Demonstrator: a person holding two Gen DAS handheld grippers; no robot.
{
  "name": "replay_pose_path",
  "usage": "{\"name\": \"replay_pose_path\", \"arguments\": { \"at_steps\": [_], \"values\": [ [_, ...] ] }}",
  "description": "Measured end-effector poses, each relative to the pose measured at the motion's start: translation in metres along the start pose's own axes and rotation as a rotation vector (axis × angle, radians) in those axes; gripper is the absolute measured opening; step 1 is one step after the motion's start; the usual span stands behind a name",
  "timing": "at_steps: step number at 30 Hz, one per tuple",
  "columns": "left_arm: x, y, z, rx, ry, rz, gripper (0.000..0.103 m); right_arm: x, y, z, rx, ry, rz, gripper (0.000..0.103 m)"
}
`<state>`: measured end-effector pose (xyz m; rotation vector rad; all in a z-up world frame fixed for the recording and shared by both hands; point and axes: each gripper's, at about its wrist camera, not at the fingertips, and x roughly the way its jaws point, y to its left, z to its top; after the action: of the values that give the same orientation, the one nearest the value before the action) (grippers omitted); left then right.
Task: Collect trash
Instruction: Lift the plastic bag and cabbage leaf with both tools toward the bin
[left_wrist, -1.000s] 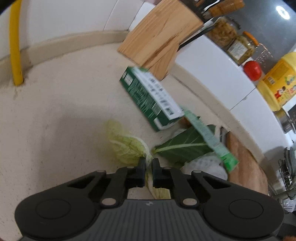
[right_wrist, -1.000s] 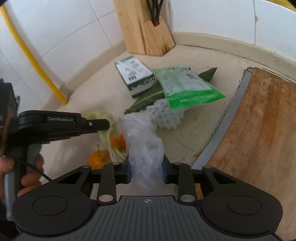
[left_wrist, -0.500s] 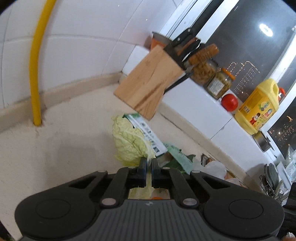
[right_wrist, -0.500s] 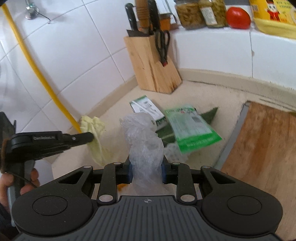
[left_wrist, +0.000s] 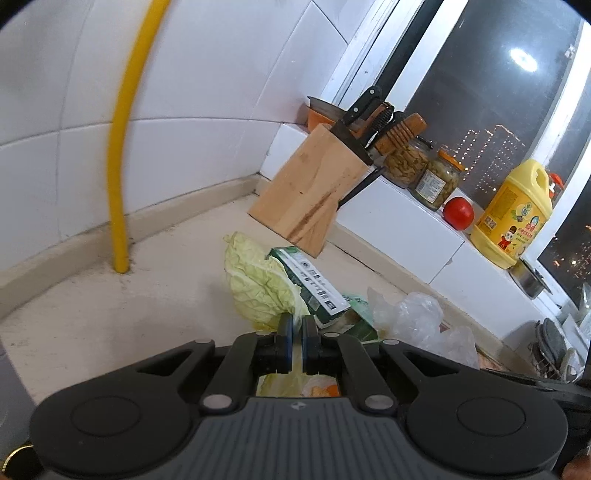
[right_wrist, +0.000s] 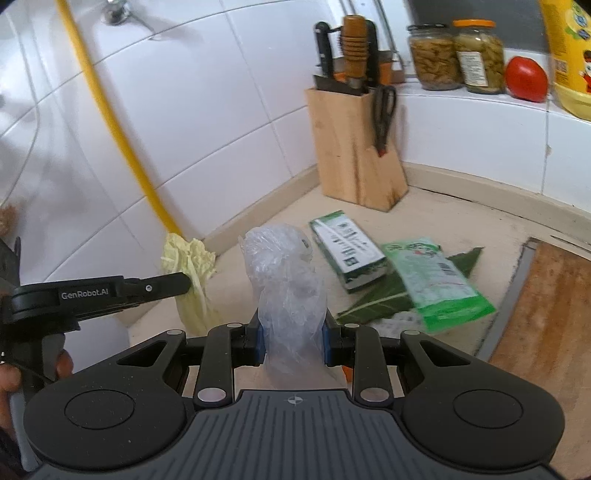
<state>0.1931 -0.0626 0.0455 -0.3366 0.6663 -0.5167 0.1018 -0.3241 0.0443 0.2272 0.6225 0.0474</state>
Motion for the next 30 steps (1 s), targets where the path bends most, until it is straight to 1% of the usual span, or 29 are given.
{"name": "replay_pose_path", "arguments": {
  "at_steps": [11,17,22,30],
  "values": [
    [-0.031,0.005,-0.012,0.012,-0.02,0.013,0.001,-0.003,0.034,-0.011,-0.031,0.012,0.027,0.034],
    [-0.05,0.012,-0.017,0.017,-0.044,0.049,0.001,-0.004,0.053,-0.016,-0.06,0.019,0.045,0.034],
    [-0.068,0.024,-0.023,0.008,-0.064,0.088,0.001,-0.004,0.072,-0.02,-0.094,0.029,0.072,0.034],
    [-0.104,0.05,-0.037,-0.029,-0.103,0.193,0.001,0.01,0.115,-0.028,-0.16,0.066,0.151,0.034]
  ]
}}
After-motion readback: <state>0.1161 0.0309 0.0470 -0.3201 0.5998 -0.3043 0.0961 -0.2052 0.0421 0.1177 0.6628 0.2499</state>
